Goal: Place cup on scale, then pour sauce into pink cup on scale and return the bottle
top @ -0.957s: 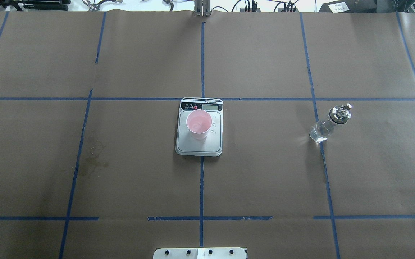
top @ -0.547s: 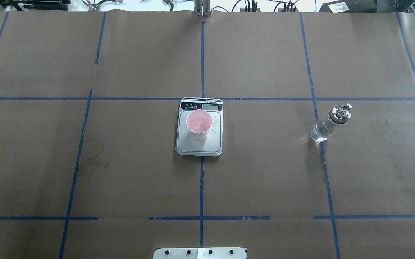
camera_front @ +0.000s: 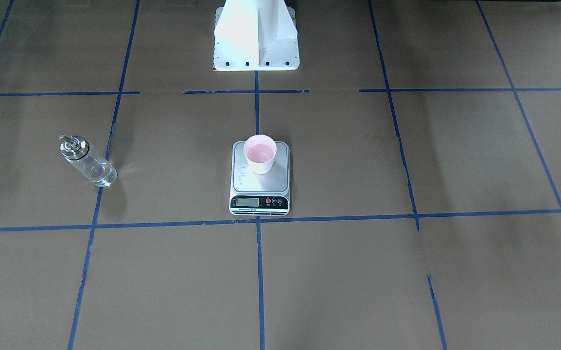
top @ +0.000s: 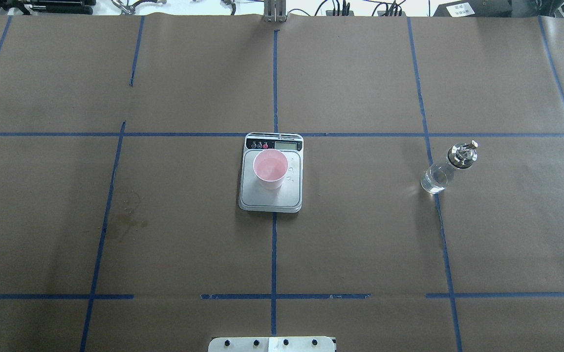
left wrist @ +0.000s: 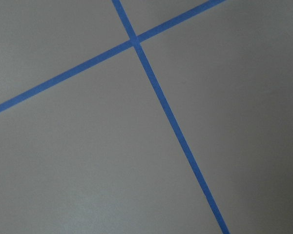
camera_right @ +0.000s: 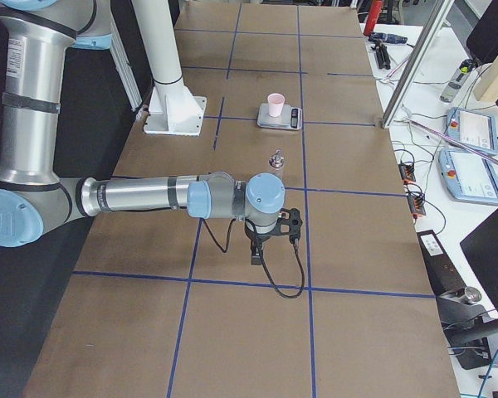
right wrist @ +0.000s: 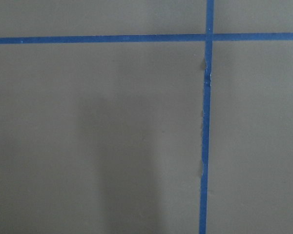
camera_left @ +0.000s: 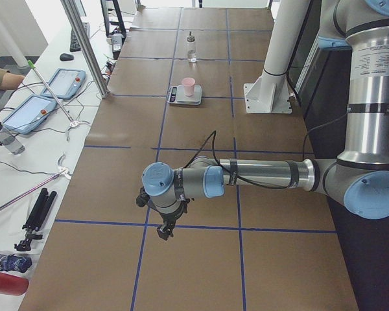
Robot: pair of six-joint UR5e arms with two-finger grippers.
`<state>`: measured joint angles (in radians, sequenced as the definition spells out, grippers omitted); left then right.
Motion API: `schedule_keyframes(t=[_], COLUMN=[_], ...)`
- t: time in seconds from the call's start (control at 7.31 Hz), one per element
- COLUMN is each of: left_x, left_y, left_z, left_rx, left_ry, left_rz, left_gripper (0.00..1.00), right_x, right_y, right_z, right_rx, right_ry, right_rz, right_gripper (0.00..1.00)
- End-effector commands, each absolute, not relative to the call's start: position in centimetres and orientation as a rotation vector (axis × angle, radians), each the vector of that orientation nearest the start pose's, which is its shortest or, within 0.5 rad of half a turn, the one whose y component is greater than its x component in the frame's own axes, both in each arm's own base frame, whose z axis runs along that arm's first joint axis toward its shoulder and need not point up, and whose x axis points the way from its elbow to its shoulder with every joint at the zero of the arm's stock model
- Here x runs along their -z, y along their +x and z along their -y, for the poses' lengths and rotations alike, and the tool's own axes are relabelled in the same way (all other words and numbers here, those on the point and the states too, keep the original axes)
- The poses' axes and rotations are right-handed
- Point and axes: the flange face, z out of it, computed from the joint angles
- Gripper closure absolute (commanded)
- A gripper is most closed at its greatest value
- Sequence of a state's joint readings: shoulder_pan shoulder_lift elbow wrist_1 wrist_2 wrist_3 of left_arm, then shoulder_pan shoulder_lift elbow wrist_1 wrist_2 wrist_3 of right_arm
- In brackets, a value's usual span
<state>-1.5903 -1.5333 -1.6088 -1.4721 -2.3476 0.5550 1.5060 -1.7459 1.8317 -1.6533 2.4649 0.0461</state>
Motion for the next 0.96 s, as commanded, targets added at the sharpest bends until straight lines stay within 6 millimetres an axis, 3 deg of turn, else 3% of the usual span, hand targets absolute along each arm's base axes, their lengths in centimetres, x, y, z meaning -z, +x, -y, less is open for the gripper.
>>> schedule_keyframes(t=[0.0, 0.82], left_x=[-67.7, -65.6], left_y=[-7.7, -8.9], left_z=[47.0, 48.8], left_rx=[-0.458, -0.329], left_ry=[0.127, 0.126], left_rz=[-0.777, -0.77], left_gripper=[0.0, 0.0], right_x=[-62.4, -61.8], right_y=[3.6, 4.7], right_z=[42.3, 44.6], right_rx=[-0.012, -0.011], right_ry=[-0.063, -0.023], right_rz=[0.909, 0.793], right_gripper=[0.0, 0.0])
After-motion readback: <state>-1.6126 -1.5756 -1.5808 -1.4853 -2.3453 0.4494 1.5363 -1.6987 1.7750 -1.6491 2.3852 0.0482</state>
